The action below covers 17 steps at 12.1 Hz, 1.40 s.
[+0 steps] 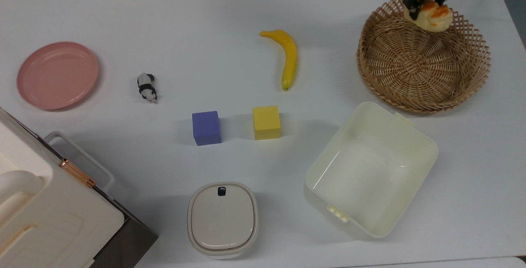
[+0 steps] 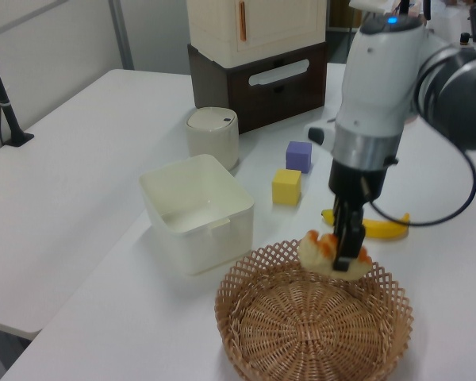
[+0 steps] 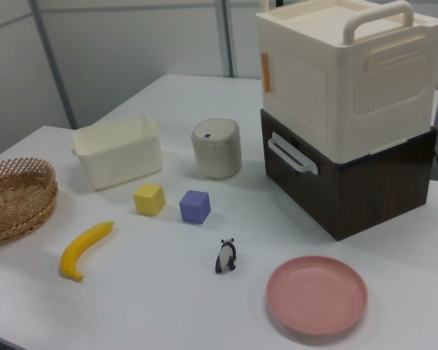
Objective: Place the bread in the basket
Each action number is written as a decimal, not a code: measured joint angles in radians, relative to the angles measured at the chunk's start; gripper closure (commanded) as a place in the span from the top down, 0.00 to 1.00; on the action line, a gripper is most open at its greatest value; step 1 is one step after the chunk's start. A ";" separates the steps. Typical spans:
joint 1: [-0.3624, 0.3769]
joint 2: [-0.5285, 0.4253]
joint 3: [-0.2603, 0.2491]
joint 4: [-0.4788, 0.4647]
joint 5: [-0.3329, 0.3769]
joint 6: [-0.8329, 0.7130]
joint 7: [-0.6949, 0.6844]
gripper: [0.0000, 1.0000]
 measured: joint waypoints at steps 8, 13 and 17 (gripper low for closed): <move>-0.004 0.040 -0.014 0.014 -0.010 0.036 0.000 1.00; -0.144 0.010 -0.045 0.045 -0.044 -0.044 0.001 1.00; -0.428 -0.038 -0.053 0.119 -0.051 -0.243 -0.024 1.00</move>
